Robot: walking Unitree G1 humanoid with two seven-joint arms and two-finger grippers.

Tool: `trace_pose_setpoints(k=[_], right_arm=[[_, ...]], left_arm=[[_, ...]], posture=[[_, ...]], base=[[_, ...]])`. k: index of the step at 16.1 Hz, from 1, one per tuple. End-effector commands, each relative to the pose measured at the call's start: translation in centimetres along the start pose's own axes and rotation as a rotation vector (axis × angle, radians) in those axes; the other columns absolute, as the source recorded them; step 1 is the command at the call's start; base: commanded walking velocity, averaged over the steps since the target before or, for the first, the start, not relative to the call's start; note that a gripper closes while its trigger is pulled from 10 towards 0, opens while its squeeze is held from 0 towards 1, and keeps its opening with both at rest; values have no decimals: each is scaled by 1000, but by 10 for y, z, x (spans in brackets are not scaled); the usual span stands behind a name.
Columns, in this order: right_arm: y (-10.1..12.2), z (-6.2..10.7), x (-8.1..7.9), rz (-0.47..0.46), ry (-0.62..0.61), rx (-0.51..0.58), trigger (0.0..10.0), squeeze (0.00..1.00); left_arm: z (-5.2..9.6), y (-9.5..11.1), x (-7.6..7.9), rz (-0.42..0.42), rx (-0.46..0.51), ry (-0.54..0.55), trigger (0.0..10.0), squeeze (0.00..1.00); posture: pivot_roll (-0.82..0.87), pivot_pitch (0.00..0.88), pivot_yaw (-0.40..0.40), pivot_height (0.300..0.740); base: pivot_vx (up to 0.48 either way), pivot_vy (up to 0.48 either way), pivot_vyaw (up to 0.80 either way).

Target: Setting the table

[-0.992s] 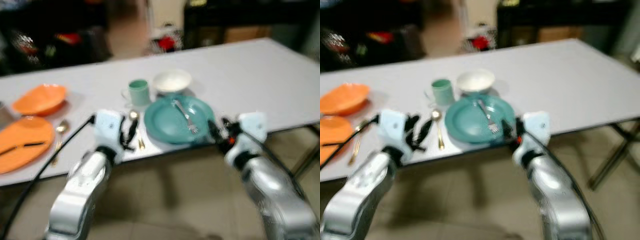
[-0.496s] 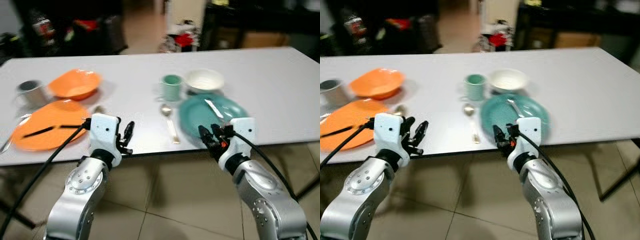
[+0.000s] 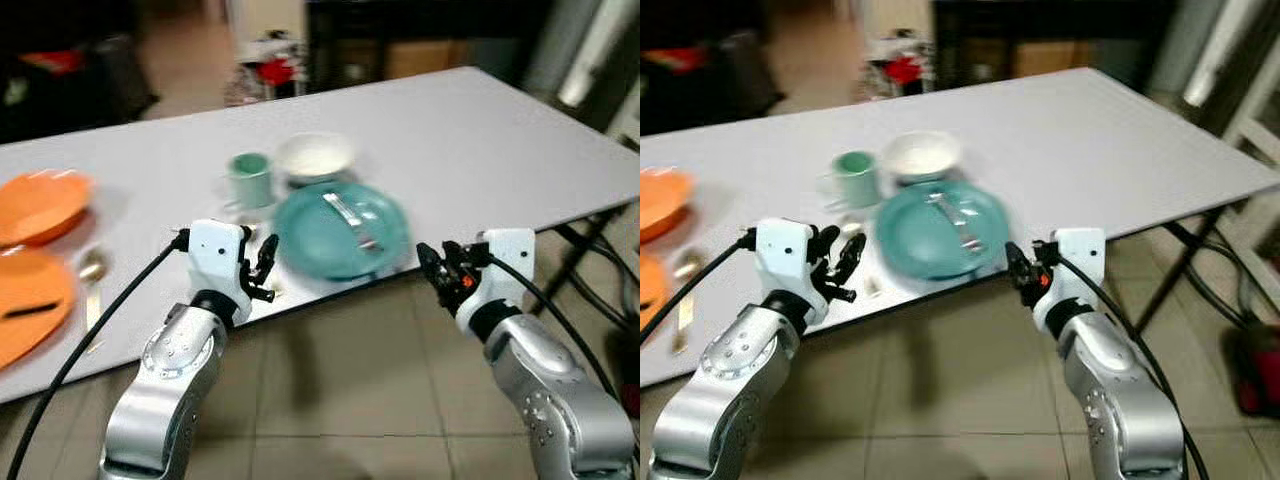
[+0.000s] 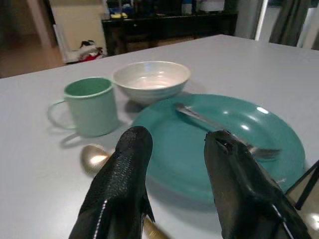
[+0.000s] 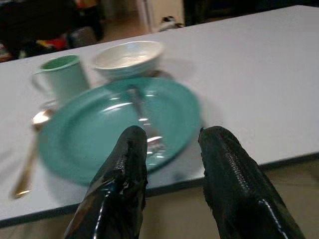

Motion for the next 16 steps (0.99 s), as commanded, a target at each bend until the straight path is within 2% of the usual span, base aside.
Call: trace_pose_setpoints(k=[1,4,7,11,16], right_arm=[[6,-2,-10,10,37,14,10000,0],[6,-2,-12,25,53,13,10000,0],[5,-2,-17,40,81,3,10000,0],[3,-2,-23,70,110,-8,10000,0],[8,-1,-29,101,135,6,10000,0]], left_arm=[[-1,-6,-1,8,-22,-5,10000,0],[-2,-8,4,16,-31,-14,10000,0],[2,-13,1,19,-51,9,10000,0],[-1,-14,-3,18,-57,25,10000,0],[0,-18,-1,21,-69,17,10000,0]], posture=[[-88,0,53,740],[-89,0,49,740],[-87,0,42,740],[-85,0,37,740],[-92,0,39,740]], base=[[360,0,0],[354,0,0],[354,0,0],[322,0,0],[285,0,0]])
Point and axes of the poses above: a point about 5 cm out from each wrist's last joint towards the gripper, its own z axis pointing back from the gripper into the wrist, its own y axis along the axis of the wrist's last joint, x = y × z, the point moved 6 cm from there along -z, pointing out of the wrist towards the gripper, and after that the axes turned 13 degrees about -z, right-handed, at the moved point
